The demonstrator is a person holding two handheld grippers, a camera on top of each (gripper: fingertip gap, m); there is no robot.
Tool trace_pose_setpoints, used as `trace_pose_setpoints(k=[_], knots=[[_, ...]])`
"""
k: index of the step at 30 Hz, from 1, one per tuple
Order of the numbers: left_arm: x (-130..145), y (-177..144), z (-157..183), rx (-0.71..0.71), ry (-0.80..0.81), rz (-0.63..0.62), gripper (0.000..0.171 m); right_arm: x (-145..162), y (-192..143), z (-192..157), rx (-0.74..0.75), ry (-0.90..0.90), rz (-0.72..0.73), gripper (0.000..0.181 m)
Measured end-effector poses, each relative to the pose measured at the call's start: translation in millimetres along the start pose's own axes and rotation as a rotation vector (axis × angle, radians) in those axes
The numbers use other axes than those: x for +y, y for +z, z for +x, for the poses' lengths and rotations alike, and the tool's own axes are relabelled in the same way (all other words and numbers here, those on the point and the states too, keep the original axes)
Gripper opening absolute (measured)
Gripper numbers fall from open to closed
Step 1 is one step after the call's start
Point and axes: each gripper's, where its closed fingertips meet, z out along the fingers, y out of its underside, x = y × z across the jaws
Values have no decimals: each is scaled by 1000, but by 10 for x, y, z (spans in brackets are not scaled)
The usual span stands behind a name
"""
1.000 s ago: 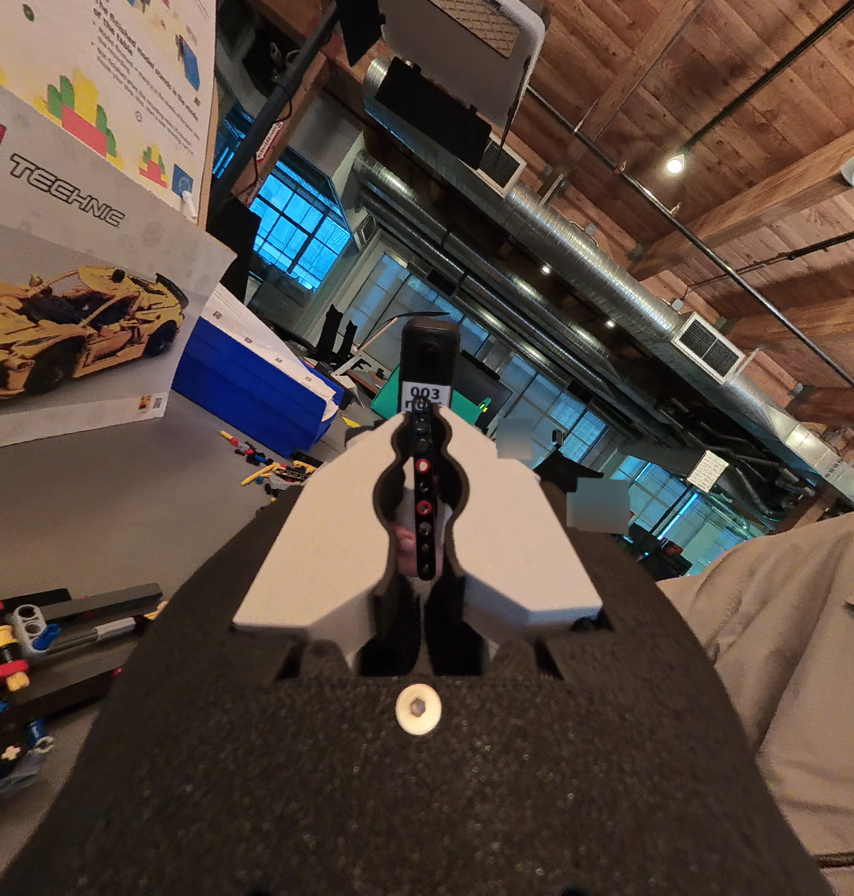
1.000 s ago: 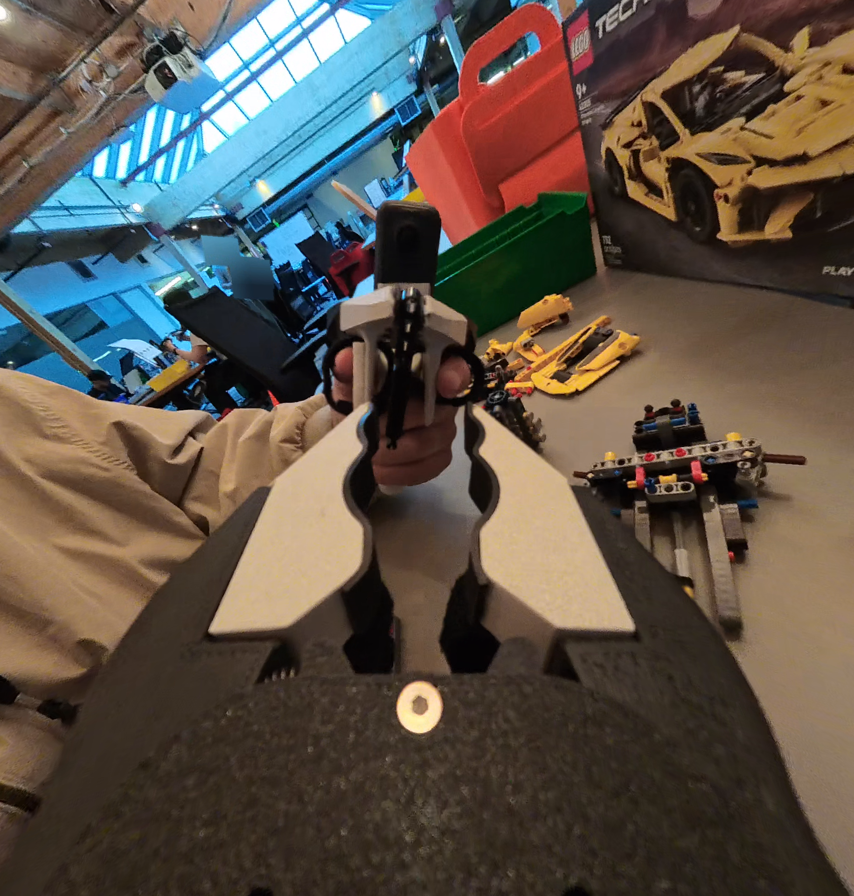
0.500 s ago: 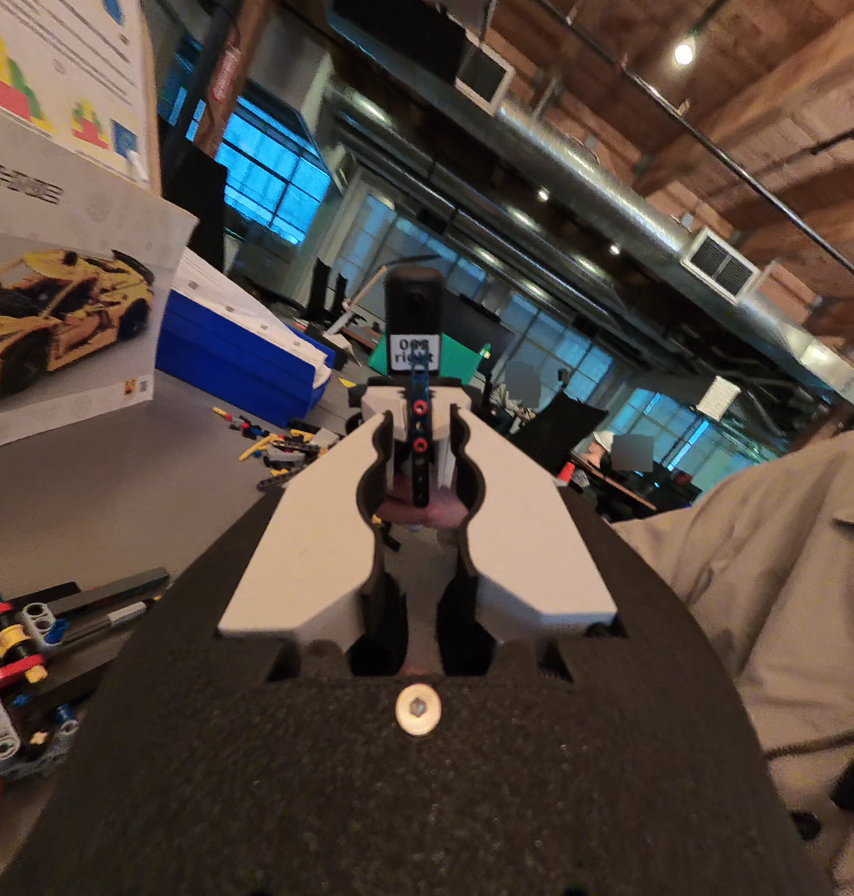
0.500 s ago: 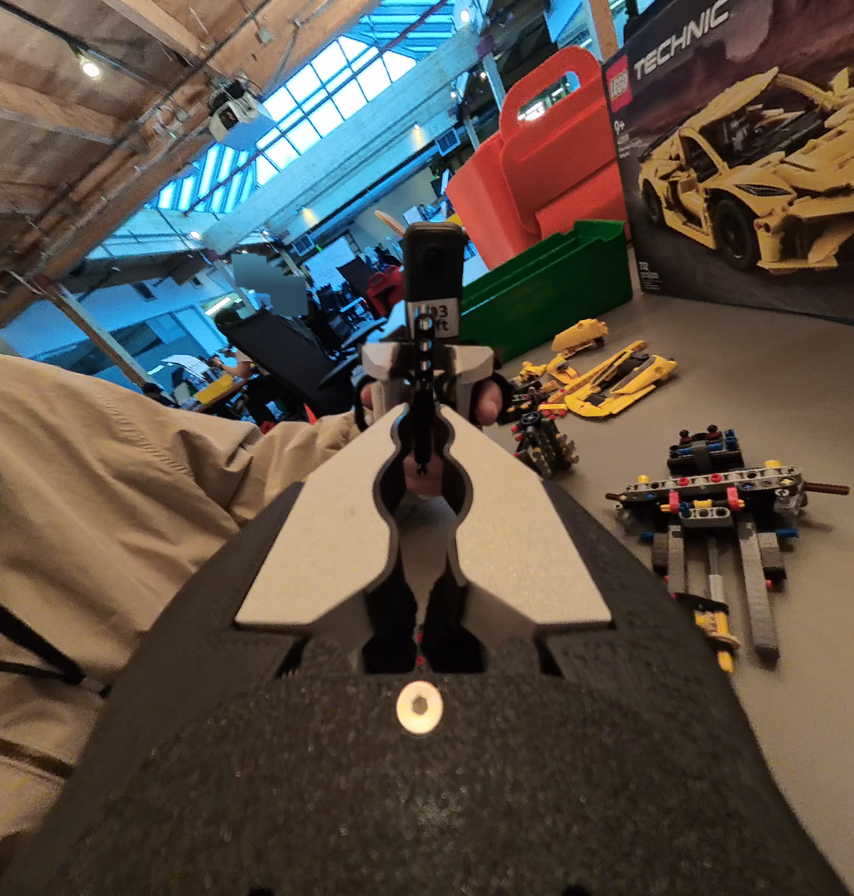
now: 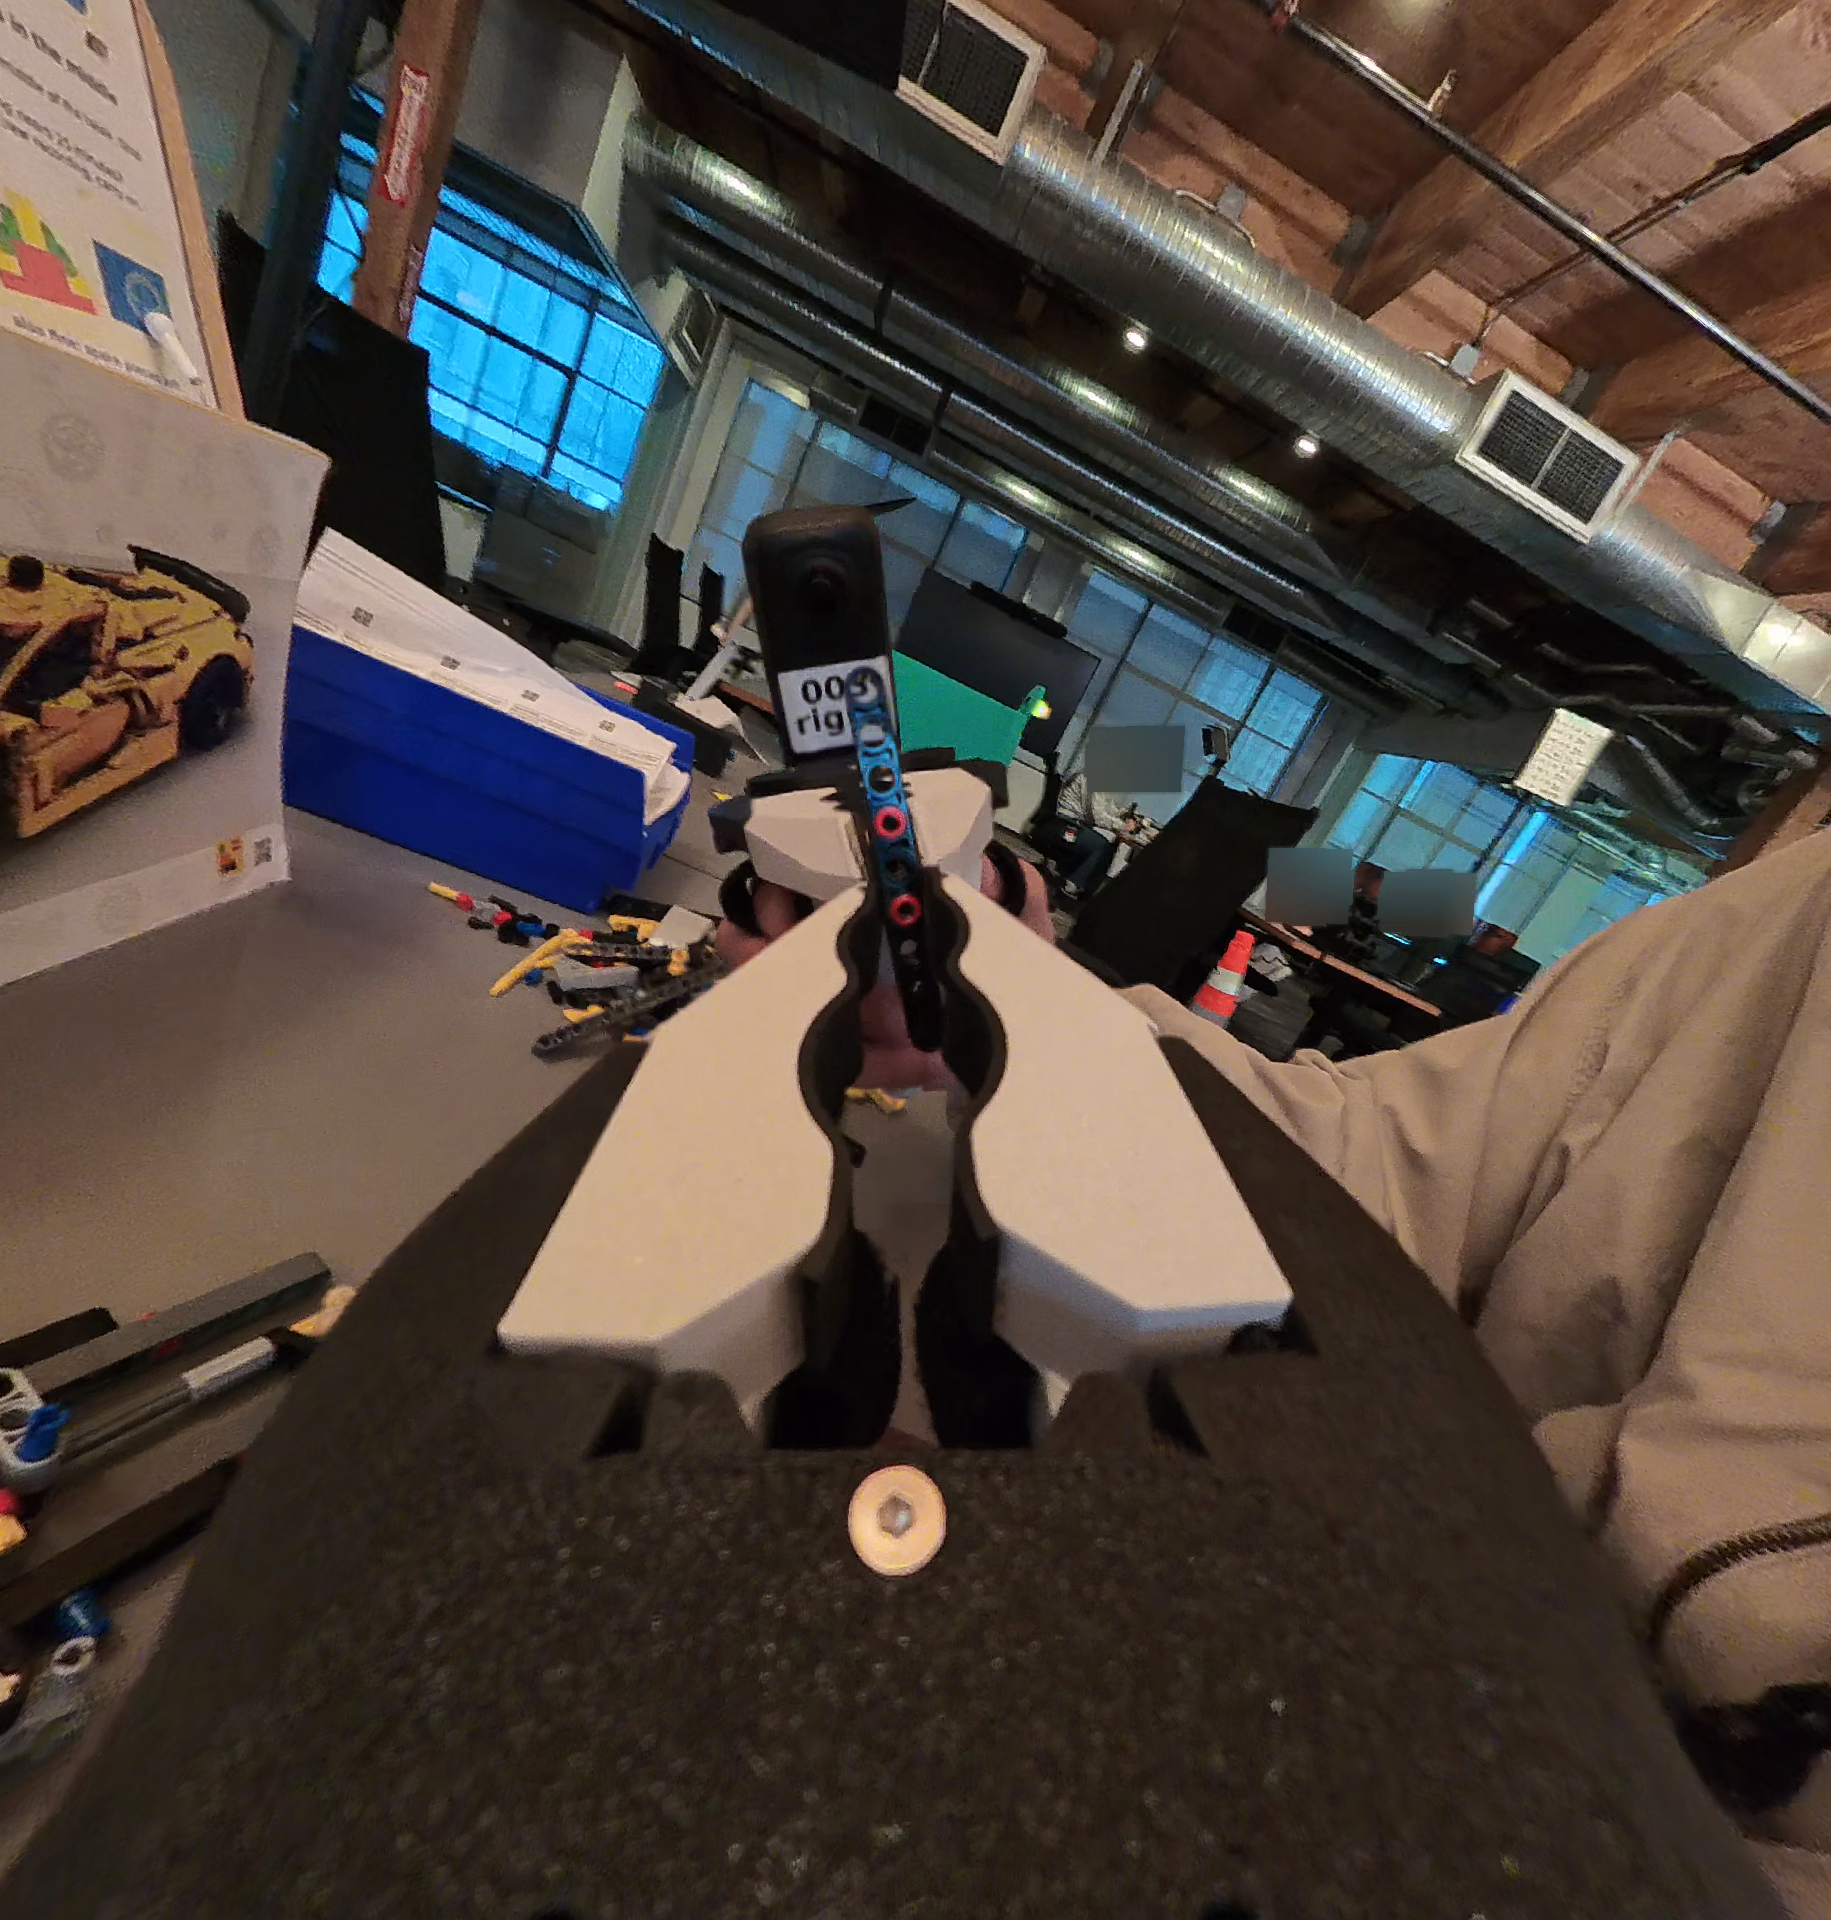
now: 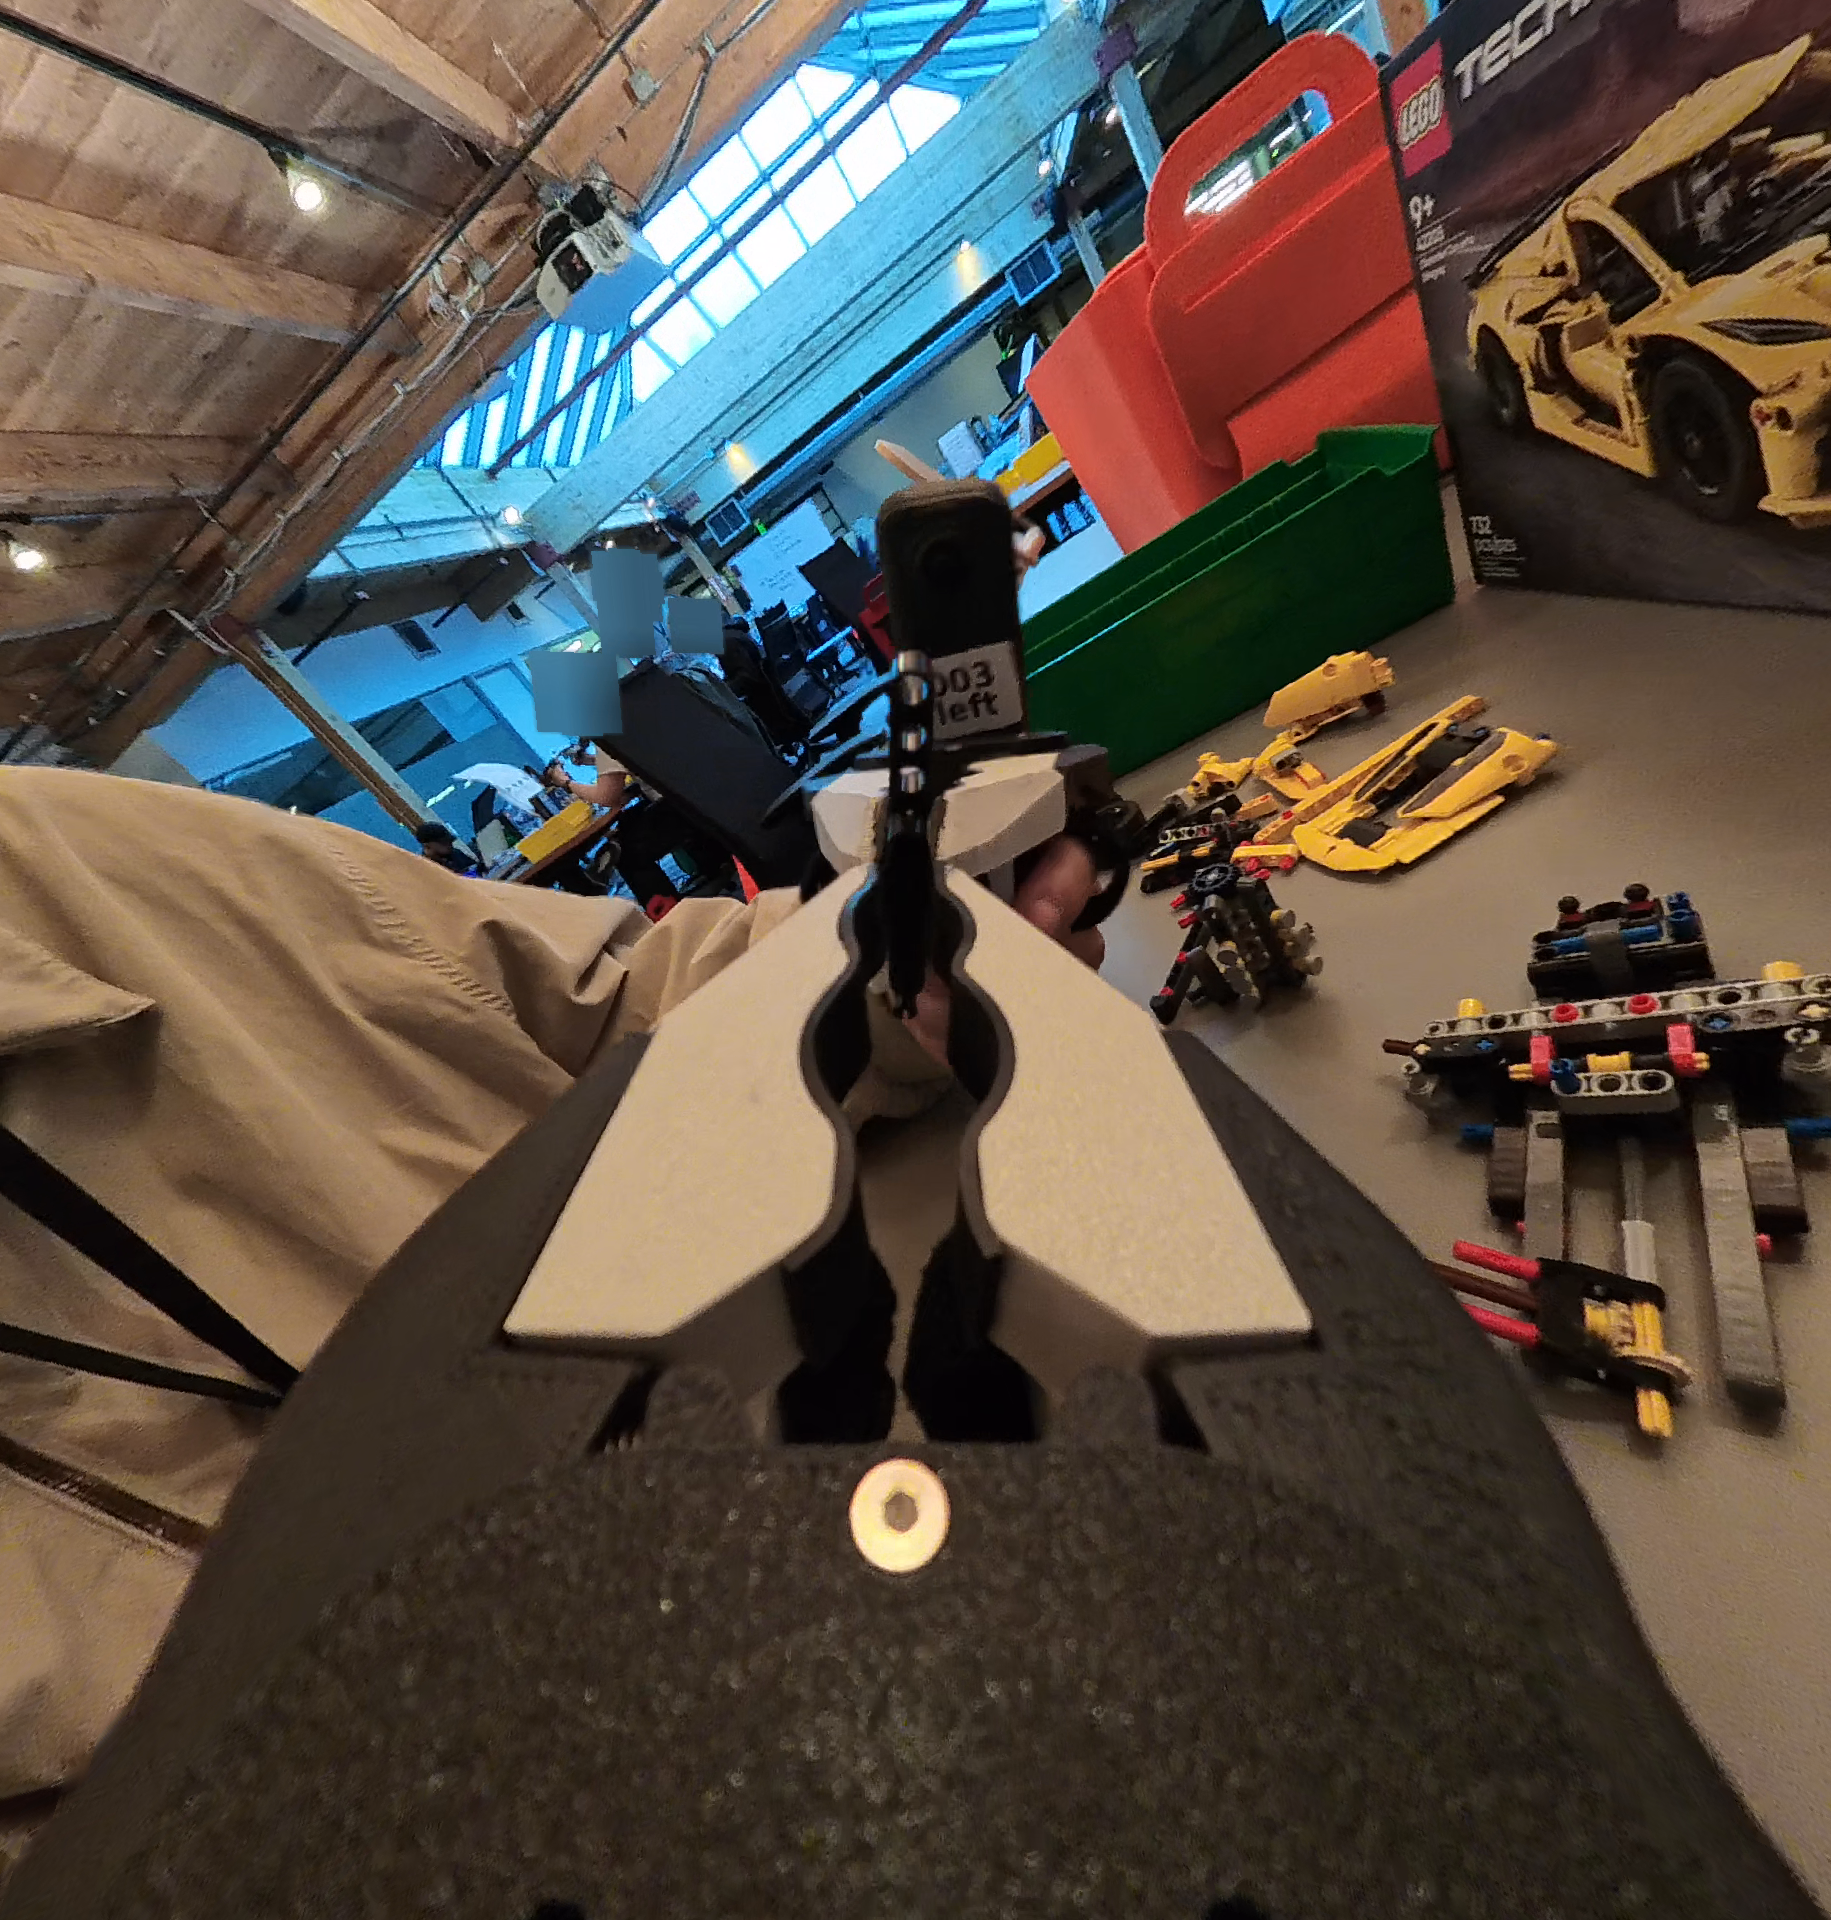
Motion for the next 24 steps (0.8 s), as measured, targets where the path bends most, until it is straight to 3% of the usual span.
trace_pose_setpoints(k=[4,10,11,13,14,17,21,24], knots=[[-77,36,-38,-65,19,58,6,-84,-30,21,1,8,54,6],[-40,35,-81,-81,1,58,5,-24,-79,69,-1,13,7,6],[-188,-51,-96,-83,-23,145,6,-77,-137,78,14,1,35,6],[-686,-537,-225,-100,-95,375,6,-375,-578,107,5,44,220,6],[-798,-729,-322,-155,-72,409,5,-448,-803,156,33,43,264,5],[-772,-646,-331,-124,-107,386,6,-467,-872,186,51,29,256,5],[-478,-288,-145,-5,-130,256,7,-369,-658,64,11,20,181,6],[-170,-146,-149,-43,-112,106,7,-376,-653,13,14,6,164,6]])
